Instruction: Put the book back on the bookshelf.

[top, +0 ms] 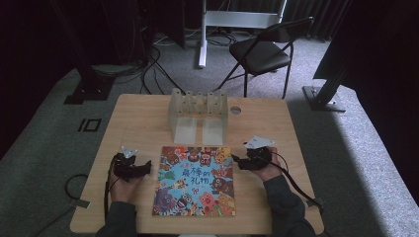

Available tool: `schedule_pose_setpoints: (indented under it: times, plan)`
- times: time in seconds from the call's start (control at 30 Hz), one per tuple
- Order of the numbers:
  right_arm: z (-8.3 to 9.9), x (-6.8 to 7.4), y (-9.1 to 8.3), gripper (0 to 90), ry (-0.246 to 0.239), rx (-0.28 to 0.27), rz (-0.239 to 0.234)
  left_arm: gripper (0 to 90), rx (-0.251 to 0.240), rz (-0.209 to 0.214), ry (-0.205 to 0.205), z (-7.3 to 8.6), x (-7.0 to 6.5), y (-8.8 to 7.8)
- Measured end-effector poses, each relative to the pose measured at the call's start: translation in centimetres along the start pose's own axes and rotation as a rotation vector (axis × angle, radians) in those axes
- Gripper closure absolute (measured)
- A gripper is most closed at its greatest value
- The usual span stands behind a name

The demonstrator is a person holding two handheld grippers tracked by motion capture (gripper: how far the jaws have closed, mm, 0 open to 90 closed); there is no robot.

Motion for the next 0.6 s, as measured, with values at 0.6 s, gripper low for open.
schedule_pose_setpoints:
  times: [0.6]
  plan:
    - [-1.3, 0.2, 2.8, 28.8, -0.014, 0.003, -0.031, 17.2, 0.005, 0.004, 0.007, 0.0, -0.2, 0.0]
Point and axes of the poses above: each handheld gripper's, and its own axes: y roughly forward along the jaws, z roughly out of its underside, x roughly to its left, the point moved 6 cm from there along y, roughly forward along the jaws, and after that the axes turned 4 degrees about z, right-handed, at the moved point
